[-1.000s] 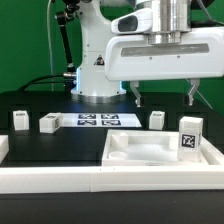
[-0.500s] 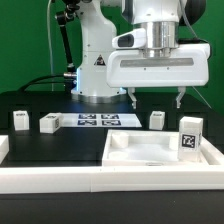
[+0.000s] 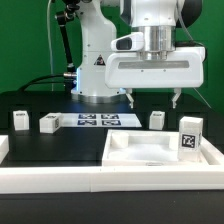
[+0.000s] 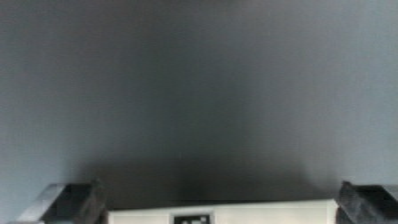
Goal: Assemble square table
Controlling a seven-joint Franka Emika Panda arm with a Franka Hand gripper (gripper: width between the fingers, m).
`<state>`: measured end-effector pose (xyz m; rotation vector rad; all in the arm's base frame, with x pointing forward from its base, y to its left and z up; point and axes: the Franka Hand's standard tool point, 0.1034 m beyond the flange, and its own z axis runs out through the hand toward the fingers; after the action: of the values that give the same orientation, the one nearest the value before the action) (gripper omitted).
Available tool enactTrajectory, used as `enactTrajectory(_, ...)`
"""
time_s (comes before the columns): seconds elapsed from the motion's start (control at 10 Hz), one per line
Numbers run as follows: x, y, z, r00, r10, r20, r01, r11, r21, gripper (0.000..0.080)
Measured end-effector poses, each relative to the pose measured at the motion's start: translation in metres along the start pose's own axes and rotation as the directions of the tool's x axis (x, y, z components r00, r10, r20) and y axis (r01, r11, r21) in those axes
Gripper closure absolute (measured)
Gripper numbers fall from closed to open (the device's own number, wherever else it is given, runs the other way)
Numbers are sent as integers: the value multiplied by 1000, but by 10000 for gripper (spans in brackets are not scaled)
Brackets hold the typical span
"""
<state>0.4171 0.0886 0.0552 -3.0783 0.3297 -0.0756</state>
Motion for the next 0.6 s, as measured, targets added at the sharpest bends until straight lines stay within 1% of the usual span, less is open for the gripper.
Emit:
enactTrajectory(0.1, -10, -3, 3, 999, 44, 16, -44, 999, 2, 150)
enactTrajectory(0.2, -13, -4, 4, 998, 57, 21, -57, 998, 5, 150)
enactTrajectory(0.3, -14, -5, 4, 998, 59, 22, -59, 998, 6, 150)
enactTrajectory(0.4, -19, -4, 6, 998, 56, 28, -56, 998, 3, 150)
enactTrajectory(0.6, -18, -3, 6, 998, 56, 30, -56, 998, 2, 150)
